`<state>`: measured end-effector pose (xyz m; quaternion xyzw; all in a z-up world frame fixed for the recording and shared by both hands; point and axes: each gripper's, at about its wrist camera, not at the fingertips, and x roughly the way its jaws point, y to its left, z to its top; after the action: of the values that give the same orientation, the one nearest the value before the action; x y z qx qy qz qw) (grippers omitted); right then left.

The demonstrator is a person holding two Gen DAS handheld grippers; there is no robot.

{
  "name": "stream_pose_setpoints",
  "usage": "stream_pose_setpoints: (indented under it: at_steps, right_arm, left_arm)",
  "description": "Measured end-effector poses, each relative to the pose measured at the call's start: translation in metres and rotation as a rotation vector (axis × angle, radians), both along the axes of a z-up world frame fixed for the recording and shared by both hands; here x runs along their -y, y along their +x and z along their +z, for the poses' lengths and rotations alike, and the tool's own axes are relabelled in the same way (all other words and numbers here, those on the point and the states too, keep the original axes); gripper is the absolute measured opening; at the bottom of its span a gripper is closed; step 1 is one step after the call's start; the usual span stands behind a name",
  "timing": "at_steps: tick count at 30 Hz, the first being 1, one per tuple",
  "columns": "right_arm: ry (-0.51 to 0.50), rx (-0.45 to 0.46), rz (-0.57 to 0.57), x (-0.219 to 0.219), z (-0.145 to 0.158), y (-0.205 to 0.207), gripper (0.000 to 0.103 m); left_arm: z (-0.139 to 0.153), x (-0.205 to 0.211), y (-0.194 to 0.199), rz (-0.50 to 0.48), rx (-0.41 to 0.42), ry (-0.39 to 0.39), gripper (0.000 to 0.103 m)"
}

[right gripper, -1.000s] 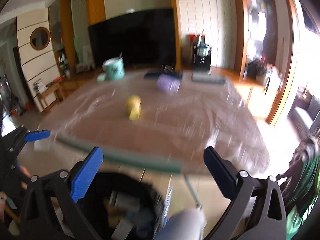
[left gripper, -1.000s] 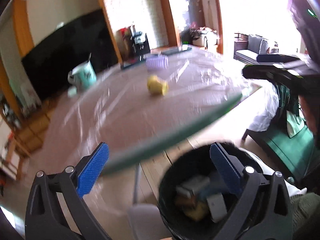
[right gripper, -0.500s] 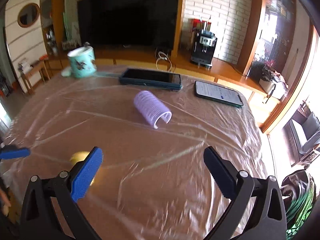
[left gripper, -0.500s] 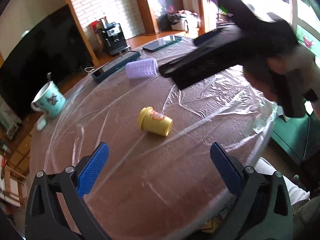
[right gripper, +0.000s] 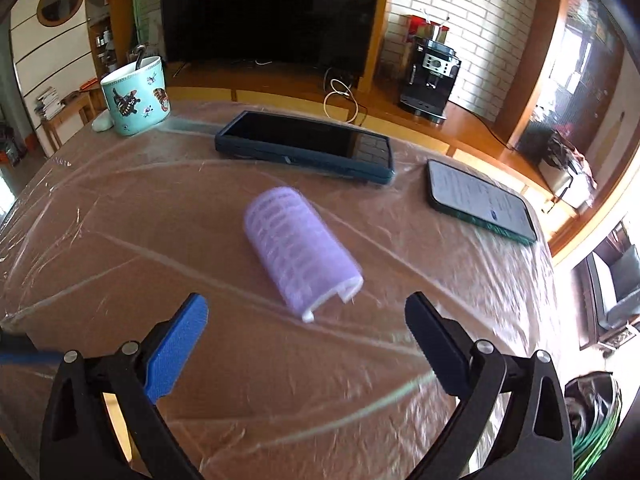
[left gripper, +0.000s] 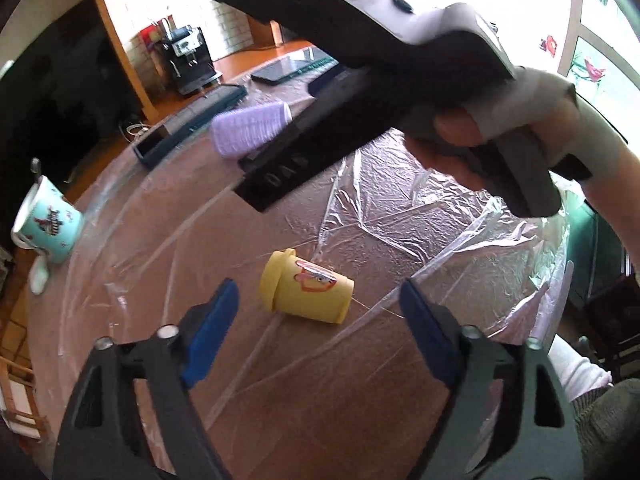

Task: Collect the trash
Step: 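Grasp the yellow cup with the left gripper while the right grasps the lavender roller, then carry the yellow cup and lavender roller over the black bin with both grippers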

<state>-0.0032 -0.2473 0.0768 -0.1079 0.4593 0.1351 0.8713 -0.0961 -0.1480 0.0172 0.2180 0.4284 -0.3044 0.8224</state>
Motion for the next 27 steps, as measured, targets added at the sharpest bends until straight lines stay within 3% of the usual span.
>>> stream_pose_setpoints:
  at_steps: [9,11,15,27]
  right_arm:
    - [0.03,-0.075,0.027,-0.01,-0.012,0.025,0.072]
    - [0.055,-0.082,0.022,-0.009,-0.012,0.026,0.067]
    - [0.071,-0.085,0.011,-0.008,-0.01,0.025,0.046]
    - [0.188,-0.082,-0.025,0.008,0.002,-0.001,0.045]
  left_arm:
    - [-0.006,-0.003,0.007,-0.005,-0.031,-0.001,0.05]
    - [-0.007,-0.003,0.007,-0.001,-0.034,-0.005,0.049]
    - [-0.008,-0.003,0.014,-0.003,-0.044,-0.017,0.049]
    - [-0.005,-0.006,0.011,0.051,-0.075,-0.069,0.049]
